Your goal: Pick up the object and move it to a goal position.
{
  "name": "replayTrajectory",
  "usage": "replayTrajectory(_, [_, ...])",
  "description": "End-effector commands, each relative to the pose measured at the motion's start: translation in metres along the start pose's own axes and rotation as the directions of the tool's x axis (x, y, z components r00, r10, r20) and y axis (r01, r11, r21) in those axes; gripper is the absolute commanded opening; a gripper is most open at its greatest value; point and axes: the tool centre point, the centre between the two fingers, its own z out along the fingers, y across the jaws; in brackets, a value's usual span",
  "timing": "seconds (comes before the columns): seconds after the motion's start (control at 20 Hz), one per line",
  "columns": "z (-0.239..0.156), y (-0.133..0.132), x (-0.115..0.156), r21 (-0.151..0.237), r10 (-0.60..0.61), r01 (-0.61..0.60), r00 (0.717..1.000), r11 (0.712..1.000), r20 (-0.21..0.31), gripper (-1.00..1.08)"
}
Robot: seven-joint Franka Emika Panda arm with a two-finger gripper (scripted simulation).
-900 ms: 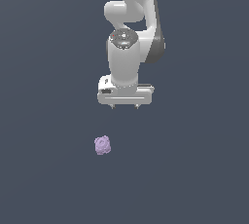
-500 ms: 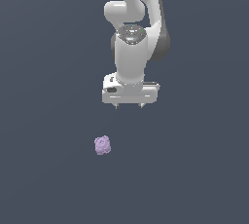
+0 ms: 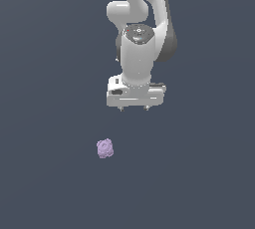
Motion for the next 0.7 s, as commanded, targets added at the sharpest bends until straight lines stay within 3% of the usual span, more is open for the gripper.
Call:
replayTrajectory(0.0, [0.003,0.004,0.004,0.000,-0.007,0.007,1.000,1.000,0.001,1.00])
replayTrajectory(0.65, [0.040,0.052,0.052,0.001,-0.092,0.092,0.996,0.996,0.014,1.00])
